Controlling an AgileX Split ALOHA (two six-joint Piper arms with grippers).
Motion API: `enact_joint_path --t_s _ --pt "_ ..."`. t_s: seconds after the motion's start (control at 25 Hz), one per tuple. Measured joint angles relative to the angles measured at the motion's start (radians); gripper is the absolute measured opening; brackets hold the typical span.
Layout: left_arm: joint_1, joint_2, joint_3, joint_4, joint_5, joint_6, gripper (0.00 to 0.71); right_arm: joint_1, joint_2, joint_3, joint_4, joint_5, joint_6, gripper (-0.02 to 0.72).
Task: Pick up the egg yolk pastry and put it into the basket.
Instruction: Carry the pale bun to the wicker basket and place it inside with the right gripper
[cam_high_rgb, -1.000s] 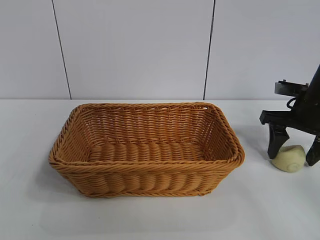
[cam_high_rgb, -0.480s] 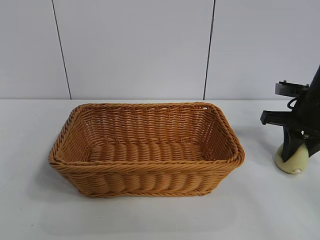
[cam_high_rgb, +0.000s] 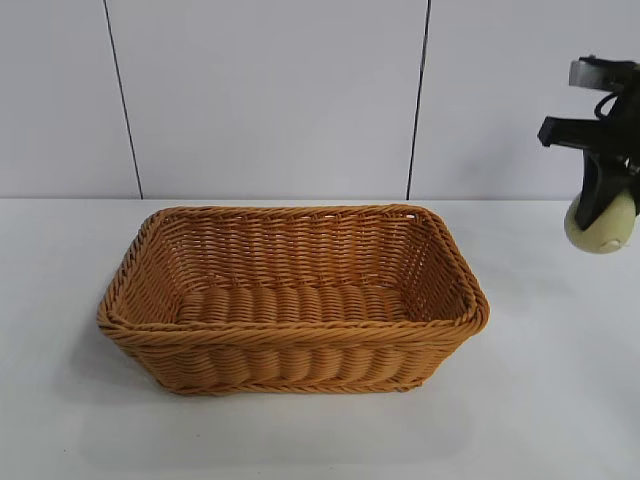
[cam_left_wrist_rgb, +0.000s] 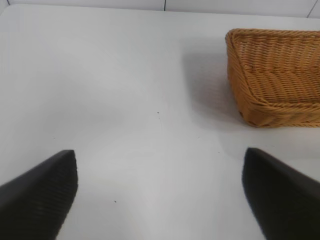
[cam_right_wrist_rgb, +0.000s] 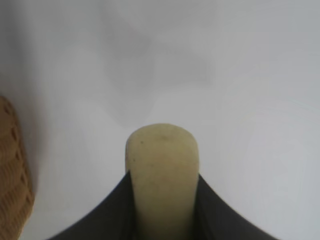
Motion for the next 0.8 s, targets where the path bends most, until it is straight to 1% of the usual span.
enact_joint_path --t_s 0.08,0.2,0.32,0.52,0.6,0.8 --pt "0.000 0.000 0.000 0.000 0.000 0.000 0.690 0.006 -0.006 -0.022 0.006 0.028 -0.004 0.149" --pt "0.000 0.000 0.000 0.000 0.000 0.000 0.690 0.043 -0.006 -0.044 0.019 0.046 -0.023 0.149" --pt "0.000 0.000 0.000 0.000 0.000 0.000 0.690 0.110 -0.006 -0.070 0.023 0.048 -0.025 0.149" --pt "0.000 0.000 0.000 0.000 0.000 0.000 0.690 0.265 -0.006 -0.120 0.030 0.046 -0.011 0.149" --pt "0.000 0.000 0.000 0.000 0.000 0.000 0.690 0.330 -0.006 -0.131 0.033 0.032 -0.003 0.149" --pt "0.000 0.000 0.000 0.000 0.000 0.000 0.690 0.487 -0.006 -0.136 0.038 -0.035 0.033 0.149"
